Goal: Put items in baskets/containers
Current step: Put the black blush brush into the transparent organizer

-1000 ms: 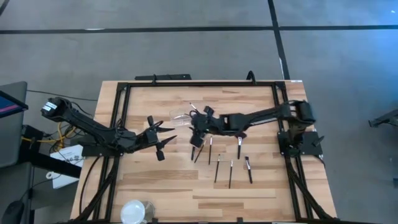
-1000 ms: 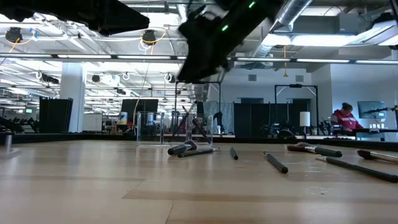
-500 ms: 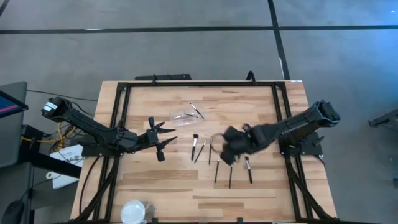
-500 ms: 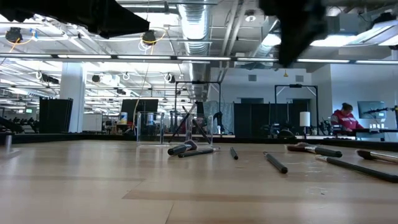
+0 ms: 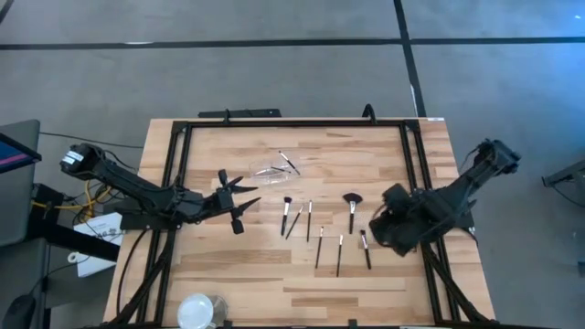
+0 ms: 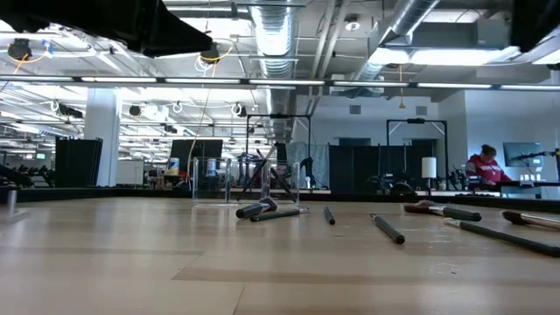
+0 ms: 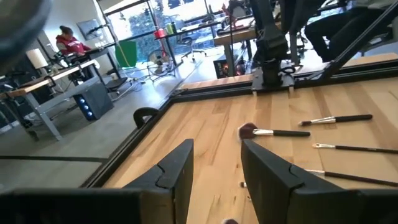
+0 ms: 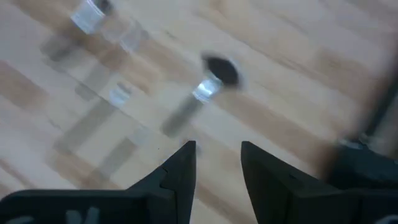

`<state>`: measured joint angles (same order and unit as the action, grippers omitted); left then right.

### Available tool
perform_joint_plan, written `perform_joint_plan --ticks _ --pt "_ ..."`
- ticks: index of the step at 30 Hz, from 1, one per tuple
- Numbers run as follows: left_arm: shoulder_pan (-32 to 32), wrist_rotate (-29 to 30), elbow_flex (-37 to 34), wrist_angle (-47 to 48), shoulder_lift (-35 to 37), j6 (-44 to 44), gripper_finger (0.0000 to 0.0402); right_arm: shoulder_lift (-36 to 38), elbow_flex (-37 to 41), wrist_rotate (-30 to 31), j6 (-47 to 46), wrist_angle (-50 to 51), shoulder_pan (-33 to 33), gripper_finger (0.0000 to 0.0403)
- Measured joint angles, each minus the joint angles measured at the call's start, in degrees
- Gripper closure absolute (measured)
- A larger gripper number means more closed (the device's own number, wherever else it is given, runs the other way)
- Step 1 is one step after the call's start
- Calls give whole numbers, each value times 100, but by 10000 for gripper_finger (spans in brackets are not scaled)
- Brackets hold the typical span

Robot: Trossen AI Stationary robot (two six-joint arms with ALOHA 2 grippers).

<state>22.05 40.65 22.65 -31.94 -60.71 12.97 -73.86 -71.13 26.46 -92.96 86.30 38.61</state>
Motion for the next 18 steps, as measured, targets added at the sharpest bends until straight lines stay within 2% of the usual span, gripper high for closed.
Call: perform_joint_plan --ticks 2,6,10,13,18 --pt "-38 0 0 0 0 -5 270 156 382 223 -279 -759 66 285" --pt "-112 1 0 0 0 -17 270 -24 1148 -439 -272 -1962 14 283" --pt "-191 1 0 0 0 -18 270 -574 1467 -1123 -257 -2257 -146 283" --pt "-247 0 0 0 -1 -17 270 -1105 1474 -1368 328 -2288 -311 275" --pt "-357 0 0 0 0 -11 270 -1788 1474 -1837 868 -2673 -798 238"
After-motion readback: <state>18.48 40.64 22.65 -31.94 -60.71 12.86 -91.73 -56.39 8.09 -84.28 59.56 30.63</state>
